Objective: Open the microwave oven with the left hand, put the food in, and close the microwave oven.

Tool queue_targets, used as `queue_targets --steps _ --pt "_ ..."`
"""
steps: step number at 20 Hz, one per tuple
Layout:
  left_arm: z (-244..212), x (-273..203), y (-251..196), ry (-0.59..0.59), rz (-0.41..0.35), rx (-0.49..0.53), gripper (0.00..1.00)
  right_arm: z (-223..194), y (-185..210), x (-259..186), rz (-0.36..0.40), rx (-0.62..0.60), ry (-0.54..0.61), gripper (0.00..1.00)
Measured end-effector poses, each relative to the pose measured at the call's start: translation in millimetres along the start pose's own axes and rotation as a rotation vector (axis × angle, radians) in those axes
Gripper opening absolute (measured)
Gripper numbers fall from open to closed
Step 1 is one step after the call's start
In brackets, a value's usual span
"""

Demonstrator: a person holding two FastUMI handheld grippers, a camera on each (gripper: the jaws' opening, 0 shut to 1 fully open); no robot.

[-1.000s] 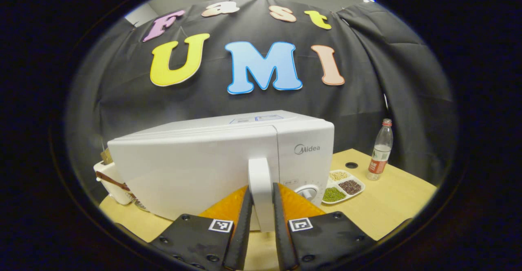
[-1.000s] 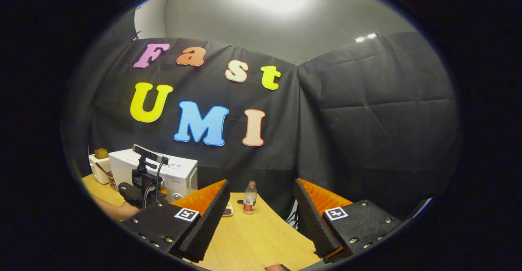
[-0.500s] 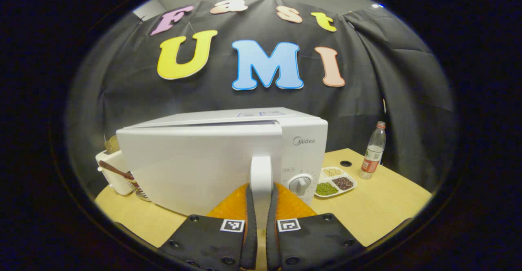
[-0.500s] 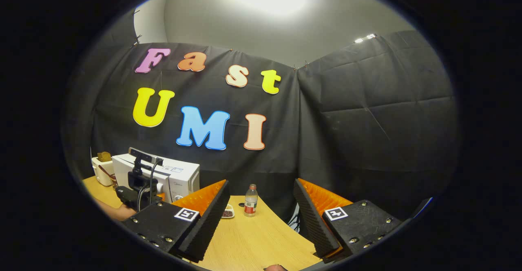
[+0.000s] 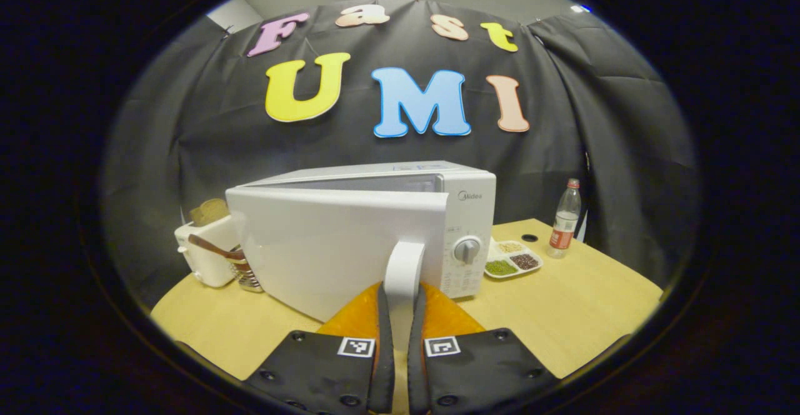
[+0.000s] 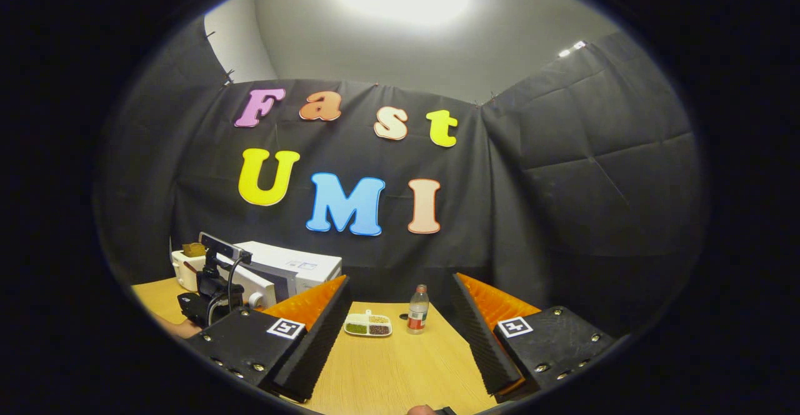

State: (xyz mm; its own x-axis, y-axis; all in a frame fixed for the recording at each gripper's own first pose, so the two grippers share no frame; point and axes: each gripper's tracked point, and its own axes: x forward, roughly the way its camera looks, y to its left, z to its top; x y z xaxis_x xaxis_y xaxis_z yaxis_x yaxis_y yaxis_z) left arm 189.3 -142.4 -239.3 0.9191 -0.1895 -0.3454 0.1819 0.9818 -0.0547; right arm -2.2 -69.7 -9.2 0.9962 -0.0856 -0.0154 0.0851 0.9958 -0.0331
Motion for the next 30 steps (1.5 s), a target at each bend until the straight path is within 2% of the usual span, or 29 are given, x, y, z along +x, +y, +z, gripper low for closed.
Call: queue_targets --steps 6,11,21,30 --pt "-13.8 -50.5 40.1 0.004 0.098 -0.012 0.15 3.2 13.1 -15.1 0.131 -0.007 -0.007 0.96" --pt "-24.5 -84.3 73.5 -0.002 0.101 -0.021 0.15 12.0 48.3 -10.8 0.153 0.018 -0.020 0.96" --pt "-42.4 -131.8 154.6 0.006 0.066 0.003 0.14 21.9 162.0 -10.5 0.225 0.057 -0.041 0.96" --pt "-54.8 -155.0 235.6 0.005 0.108 -0.018 0.14 19.3 212.4 -1.2 0.225 0.071 -0.036 0.96"
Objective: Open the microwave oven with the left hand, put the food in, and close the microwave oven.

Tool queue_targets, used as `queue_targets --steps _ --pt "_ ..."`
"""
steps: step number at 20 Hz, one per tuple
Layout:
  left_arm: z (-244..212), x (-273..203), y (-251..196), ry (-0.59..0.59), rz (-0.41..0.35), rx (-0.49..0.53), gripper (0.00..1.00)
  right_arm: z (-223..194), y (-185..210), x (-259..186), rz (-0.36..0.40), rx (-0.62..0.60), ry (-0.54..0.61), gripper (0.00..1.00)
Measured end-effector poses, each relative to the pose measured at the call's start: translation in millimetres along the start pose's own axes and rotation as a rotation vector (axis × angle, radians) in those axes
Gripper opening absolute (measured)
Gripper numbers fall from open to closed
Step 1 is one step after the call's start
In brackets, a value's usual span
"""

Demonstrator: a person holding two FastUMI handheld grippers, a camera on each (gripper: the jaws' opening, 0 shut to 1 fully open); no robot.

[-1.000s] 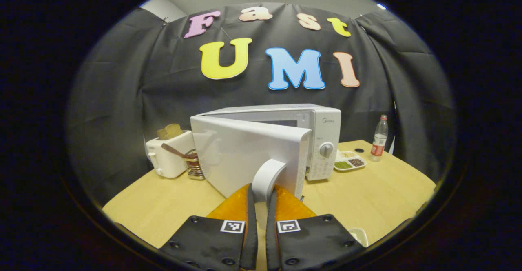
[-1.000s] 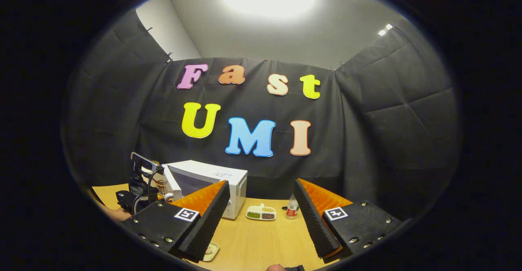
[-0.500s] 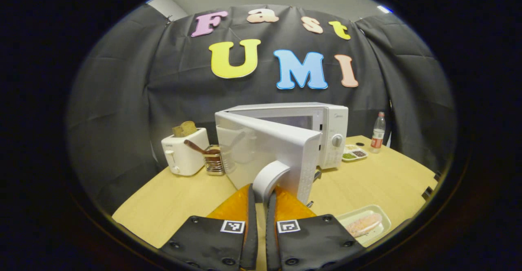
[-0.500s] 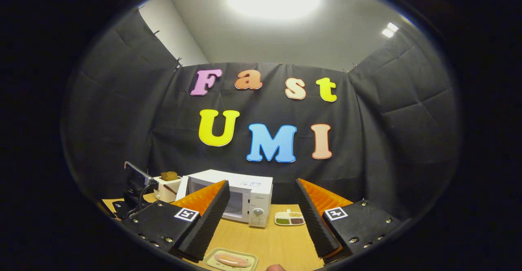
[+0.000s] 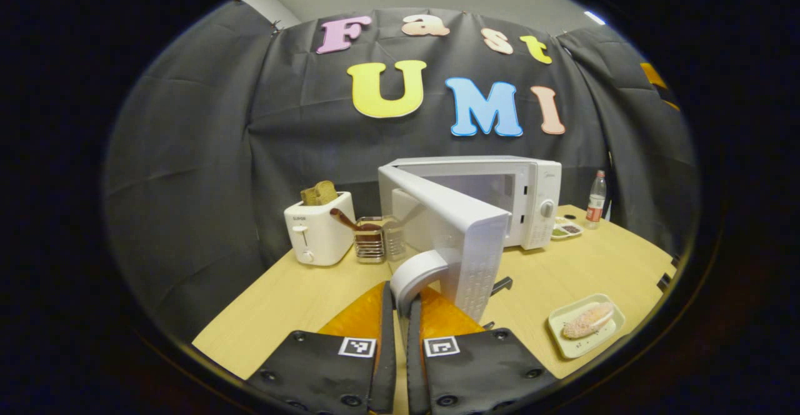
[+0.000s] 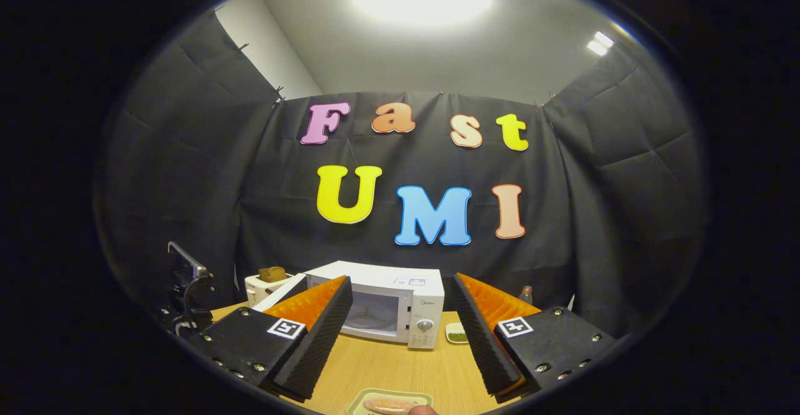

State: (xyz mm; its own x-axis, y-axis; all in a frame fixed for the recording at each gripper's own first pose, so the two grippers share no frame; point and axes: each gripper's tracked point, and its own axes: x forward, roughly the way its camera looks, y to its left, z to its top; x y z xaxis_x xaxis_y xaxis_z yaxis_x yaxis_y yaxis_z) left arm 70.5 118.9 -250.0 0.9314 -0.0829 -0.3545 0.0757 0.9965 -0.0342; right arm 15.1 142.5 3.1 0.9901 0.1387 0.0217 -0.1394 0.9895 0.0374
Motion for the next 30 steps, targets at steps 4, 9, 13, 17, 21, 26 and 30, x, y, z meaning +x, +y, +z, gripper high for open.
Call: queue_targets --steps 4,9,13,17,21,26,30 --pt "-2.2 -0.6 12.5 -0.006 -0.029 -0.003 0.14 -6.2 13.0 10.5 -0.001 -0.008 0.017 0.96" --pt "-5.6 -6.4 35.4 0.012 -0.057 0.000 0.19 -14.6 22.1 18.7 -0.014 -0.020 0.041 0.96" --pt "-6.3 -18.6 68.3 0.018 0.004 -0.005 0.51 -19.9 24.0 25.4 -0.002 -0.032 0.057 0.96" --pt "9.9 -47.5 89.7 -0.019 0.123 -0.022 0.65 -24.7 19.1 36.8 0.057 -0.049 0.071 0.96" --pt "48.5 -85.5 92.0 -0.107 0.230 -0.032 0.92 -53.5 15.4 46.7 0.175 -0.077 0.137 0.96" --pt "97.9 -119.6 71.8 -0.189 0.302 -0.051 0.97 -105.6 15.1 44.8 0.325 -0.112 0.251 0.96" --pt "134.7 -139.8 45.7 -0.240 0.328 -0.006 0.97 -149.4 12.6 35.4 0.421 -0.188 0.315 0.96"
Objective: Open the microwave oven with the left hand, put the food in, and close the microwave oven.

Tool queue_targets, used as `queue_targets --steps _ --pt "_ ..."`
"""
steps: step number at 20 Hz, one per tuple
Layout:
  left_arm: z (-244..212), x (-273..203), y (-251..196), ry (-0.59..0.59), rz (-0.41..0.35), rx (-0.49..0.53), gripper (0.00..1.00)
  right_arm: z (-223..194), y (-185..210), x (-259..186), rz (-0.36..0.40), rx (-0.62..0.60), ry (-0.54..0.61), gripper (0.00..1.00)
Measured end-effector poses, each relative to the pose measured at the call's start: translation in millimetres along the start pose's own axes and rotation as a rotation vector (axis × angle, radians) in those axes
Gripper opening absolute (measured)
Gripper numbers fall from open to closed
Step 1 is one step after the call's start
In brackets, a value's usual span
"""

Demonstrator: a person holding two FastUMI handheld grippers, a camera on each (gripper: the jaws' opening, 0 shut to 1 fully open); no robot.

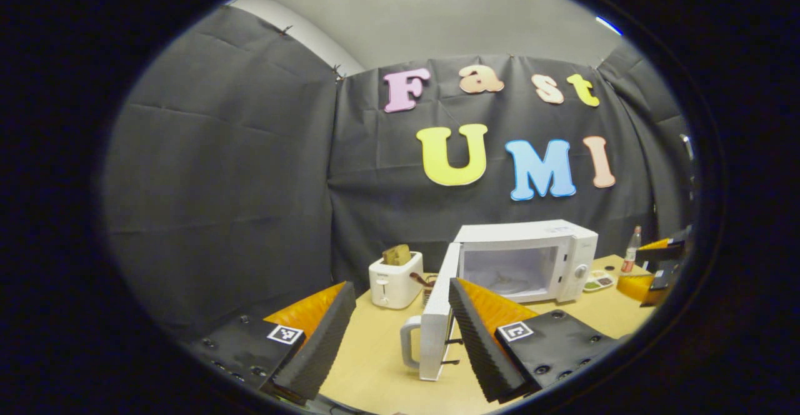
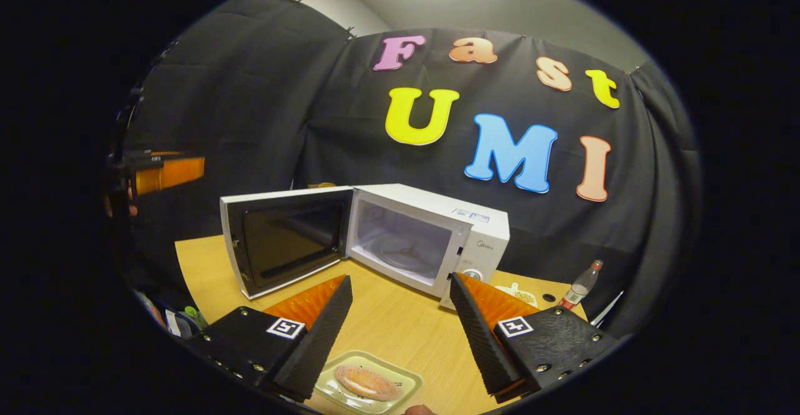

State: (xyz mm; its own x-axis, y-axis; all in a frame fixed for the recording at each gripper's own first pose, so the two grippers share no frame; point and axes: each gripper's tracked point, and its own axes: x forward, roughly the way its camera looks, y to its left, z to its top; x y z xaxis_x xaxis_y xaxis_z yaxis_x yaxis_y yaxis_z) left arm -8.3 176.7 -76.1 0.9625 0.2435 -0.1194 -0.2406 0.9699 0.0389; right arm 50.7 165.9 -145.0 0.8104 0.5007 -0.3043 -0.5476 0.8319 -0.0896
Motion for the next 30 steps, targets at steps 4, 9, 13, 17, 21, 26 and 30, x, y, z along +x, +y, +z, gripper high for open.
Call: queue_targets --steps 4,9,13,17,21,26,30 --pt "35.8 -17.6 -24.5 -0.057 0.002 0.003 0.97 -42.2 12.3 0.6 0.104 -0.102 0.068 0.96" --pt "44.7 -35.3 -33.4 -0.069 0.039 -0.026 0.97 -86.7 23.4 -3.1 0.239 -0.239 0.140 0.97" --pt "51.9 -48.9 -26.7 -0.080 0.092 -0.023 0.97 -135.8 27.4 -6.0 0.307 -0.269 0.237 0.97" --pt "54.6 -61.5 -21.1 -0.083 0.134 -0.030 0.96 -160.0 35.2 -9.9 0.365 -0.290 0.296 0.97" --pt "60.3 -70.6 -23.8 -0.089 0.164 -0.043 0.97 -179.7 38.3 -3.5 0.391 -0.287 0.337 0.97" --pt "75.3 -77.2 -32.5 -0.113 0.206 0.001 0.97 -194.8 37.1 4.8 0.405 -0.327 0.361 0.97" --pt "78.3 -84.9 -46.3 -0.120 0.212 0.020 0.97 -200.1 38.4 6.2 0.440 -0.320 0.382 0.88"
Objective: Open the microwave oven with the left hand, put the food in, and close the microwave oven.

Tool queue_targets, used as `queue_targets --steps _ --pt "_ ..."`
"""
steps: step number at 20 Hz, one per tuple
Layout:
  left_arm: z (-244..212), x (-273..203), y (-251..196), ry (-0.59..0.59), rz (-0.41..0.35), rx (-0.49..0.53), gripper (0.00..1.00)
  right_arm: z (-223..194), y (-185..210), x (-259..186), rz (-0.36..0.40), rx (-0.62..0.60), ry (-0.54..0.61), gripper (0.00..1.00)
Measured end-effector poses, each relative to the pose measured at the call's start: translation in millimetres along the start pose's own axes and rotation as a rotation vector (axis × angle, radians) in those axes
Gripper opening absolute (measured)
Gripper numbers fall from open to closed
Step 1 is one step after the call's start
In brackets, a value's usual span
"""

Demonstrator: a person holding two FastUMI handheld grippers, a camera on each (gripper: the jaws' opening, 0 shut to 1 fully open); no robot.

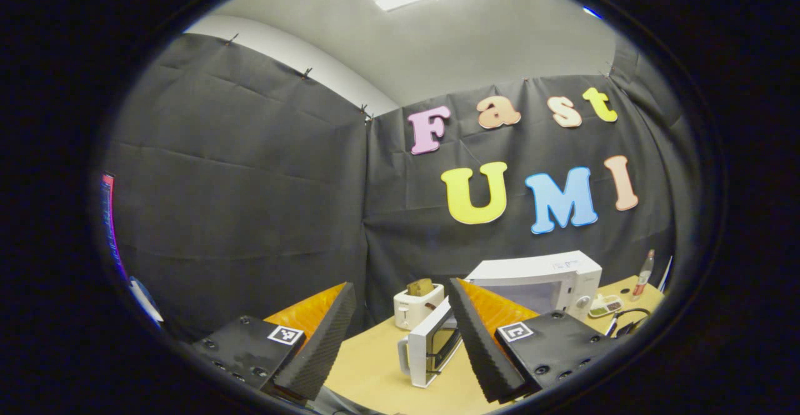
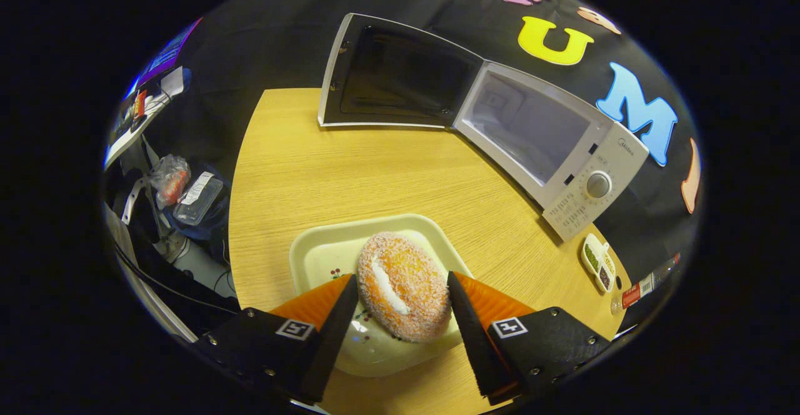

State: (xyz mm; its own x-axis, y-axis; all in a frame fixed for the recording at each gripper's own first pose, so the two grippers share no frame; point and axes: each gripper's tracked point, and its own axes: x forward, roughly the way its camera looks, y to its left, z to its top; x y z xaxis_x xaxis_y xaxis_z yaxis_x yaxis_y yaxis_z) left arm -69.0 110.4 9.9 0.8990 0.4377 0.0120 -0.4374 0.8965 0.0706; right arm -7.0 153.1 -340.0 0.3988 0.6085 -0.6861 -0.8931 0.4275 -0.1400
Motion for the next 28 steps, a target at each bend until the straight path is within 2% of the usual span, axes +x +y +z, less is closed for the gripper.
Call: queue_targets --steps 2,4,14,21,28 --pt "1.1 -1.9 -5.3 -0.003 0.001 0.005 0.97 2.0 0.2 -0.8 0.002 0.014 -0.005 0.77" --pt "3.2 -3.1 -8.1 -0.007 -0.003 0.004 0.96 8.8 -12.2 -7.6 -0.048 -0.003 -0.022 0.77" --pt "-10.6 36.9 3.4 -0.013 -0.014 -0.053 0.97 84.3 -54.4 -28.3 -0.177 -0.062 -0.145 0.77" --pt "-11.3 78.4 22.7 -0.036 -0.022 -0.065 0.96 157.8 -96.6 -17.6 -0.284 -0.102 -0.223 0.77" --pt "-17.1 112.8 44.9 -0.050 -0.017 -0.070 0.96 216.5 -124.1 12.2 -0.331 -0.165 -0.274 0.77"
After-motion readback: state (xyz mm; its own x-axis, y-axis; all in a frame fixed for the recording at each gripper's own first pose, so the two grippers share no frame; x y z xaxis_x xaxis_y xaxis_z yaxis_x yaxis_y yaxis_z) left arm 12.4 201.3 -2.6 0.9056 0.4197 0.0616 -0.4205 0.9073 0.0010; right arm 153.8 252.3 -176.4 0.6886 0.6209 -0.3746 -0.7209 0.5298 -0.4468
